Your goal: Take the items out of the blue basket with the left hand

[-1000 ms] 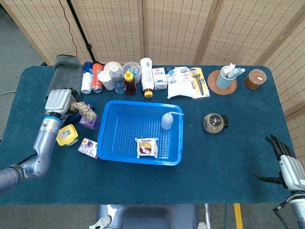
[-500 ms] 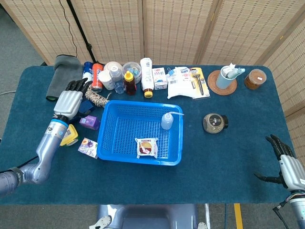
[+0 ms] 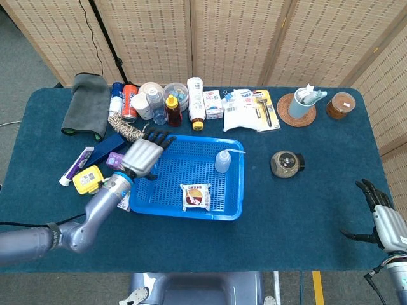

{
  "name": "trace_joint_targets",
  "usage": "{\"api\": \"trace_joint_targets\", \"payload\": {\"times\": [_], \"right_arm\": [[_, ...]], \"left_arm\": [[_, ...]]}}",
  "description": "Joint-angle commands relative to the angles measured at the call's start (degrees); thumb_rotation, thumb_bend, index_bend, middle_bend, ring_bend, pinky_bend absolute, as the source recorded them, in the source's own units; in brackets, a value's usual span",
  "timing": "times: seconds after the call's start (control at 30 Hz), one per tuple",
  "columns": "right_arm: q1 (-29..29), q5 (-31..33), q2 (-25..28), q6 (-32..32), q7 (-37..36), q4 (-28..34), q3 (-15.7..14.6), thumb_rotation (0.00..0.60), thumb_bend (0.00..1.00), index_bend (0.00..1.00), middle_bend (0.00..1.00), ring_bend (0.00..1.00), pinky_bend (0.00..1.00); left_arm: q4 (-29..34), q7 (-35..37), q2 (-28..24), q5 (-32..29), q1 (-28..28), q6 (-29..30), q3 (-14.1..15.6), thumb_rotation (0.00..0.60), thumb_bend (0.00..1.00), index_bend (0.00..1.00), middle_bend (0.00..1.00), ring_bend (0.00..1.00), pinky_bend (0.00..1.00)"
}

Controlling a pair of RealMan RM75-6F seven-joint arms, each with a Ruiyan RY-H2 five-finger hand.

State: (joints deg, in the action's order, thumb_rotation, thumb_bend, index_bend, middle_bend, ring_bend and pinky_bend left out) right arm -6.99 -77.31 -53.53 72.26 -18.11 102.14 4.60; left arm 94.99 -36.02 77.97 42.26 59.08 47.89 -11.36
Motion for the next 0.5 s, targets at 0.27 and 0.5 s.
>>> {"api": "trace_joint_targets", "payload": {"times": [0.27,0.5], "right_arm": [[-0.3,0.8,-0.1,-0.7,0.1,-0.3,0.2,0.600,0.00,0.00,0.00,0.00,0.00],[-0.5,1.1,-0.1,-1.2,-0.3,-0.6,0.3,0.600,0.00,0.00,0.00,0.00,0.00]], "left_arm": [[-3.7,-7.0,10.5,-12.1,9.0,1.0,1.6,0.600,0.06,0.00,0.00,0.00,0.00],[-4.5,-6.9,13.3,-13.1,9.9,2.7,2.5,0.600,0.06,0.00,0.00,0.00,0.00]]}}
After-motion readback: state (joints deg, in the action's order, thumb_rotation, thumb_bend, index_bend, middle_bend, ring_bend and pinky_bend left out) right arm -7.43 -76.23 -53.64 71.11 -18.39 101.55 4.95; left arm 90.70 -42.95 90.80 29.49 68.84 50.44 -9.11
